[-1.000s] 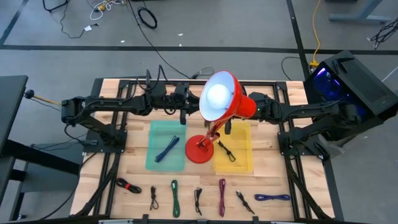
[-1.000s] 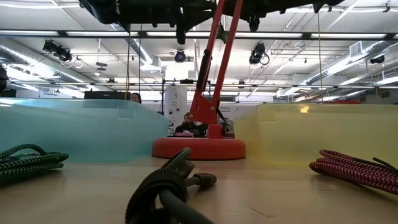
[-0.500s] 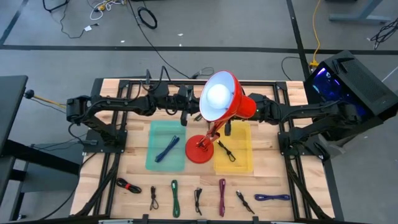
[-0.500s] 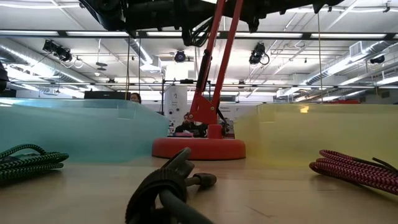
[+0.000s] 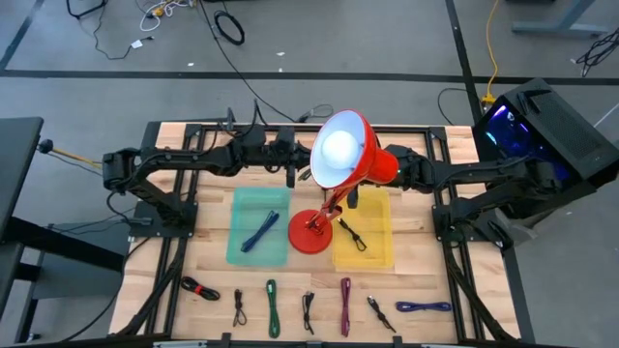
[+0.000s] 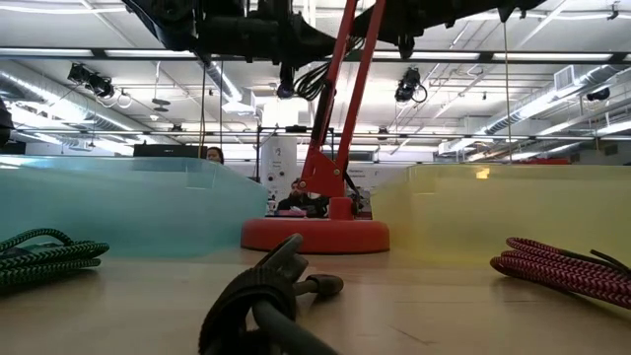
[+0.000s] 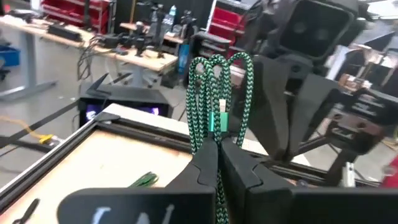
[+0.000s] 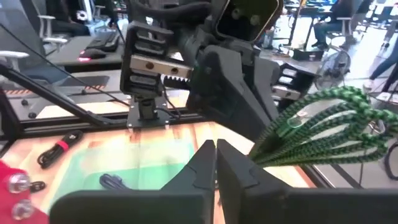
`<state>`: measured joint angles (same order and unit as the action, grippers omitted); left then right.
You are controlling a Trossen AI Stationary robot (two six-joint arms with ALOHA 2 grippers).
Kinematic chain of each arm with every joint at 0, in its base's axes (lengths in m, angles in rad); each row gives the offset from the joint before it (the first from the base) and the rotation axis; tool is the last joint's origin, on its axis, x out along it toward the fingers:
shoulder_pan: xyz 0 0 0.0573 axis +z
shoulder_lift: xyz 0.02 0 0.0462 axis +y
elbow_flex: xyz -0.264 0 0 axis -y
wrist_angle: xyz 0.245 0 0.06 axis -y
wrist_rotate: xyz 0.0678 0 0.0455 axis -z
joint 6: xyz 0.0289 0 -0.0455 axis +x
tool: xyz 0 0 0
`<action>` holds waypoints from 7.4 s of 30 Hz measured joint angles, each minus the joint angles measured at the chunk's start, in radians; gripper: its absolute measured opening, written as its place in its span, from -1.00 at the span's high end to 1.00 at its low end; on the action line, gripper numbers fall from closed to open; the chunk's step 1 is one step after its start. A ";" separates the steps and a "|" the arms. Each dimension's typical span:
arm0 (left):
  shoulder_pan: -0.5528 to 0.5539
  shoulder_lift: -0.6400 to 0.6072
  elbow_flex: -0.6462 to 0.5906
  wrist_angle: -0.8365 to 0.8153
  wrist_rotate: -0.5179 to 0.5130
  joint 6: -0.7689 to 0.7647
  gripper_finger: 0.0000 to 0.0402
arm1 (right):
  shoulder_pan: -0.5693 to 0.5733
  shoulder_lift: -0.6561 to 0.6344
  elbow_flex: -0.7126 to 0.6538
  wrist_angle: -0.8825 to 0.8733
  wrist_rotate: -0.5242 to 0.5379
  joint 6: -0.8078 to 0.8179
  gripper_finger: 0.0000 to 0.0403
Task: Pick & Place USB Port
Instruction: Put the right green patterned charger cable into the blue bin, then put the top green patterned charger cable into the blue bin
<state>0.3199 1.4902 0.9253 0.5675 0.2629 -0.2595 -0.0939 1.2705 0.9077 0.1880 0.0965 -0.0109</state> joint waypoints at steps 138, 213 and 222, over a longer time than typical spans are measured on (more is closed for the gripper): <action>-0.460 -0.301 -0.181 -0.309 -0.897 0.052 0.11 | -0.389 0.050 0.192 -0.224 -0.482 0.108 0.95; -0.148 -0.107 -0.111 0.043 -0.270 0.058 0.93 | -0.202 0.130 0.191 0.090 -0.448 0.101 0.45; -0.148 -0.299 -0.113 -0.376 -0.459 0.056 0.93 | -0.288 0.123 0.191 -0.040 -0.445 0.102 0.39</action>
<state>0.1719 1.1917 0.8124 0.1915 -0.1963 -0.2036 -0.3823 1.3937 1.0988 0.1477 -0.3489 0.0910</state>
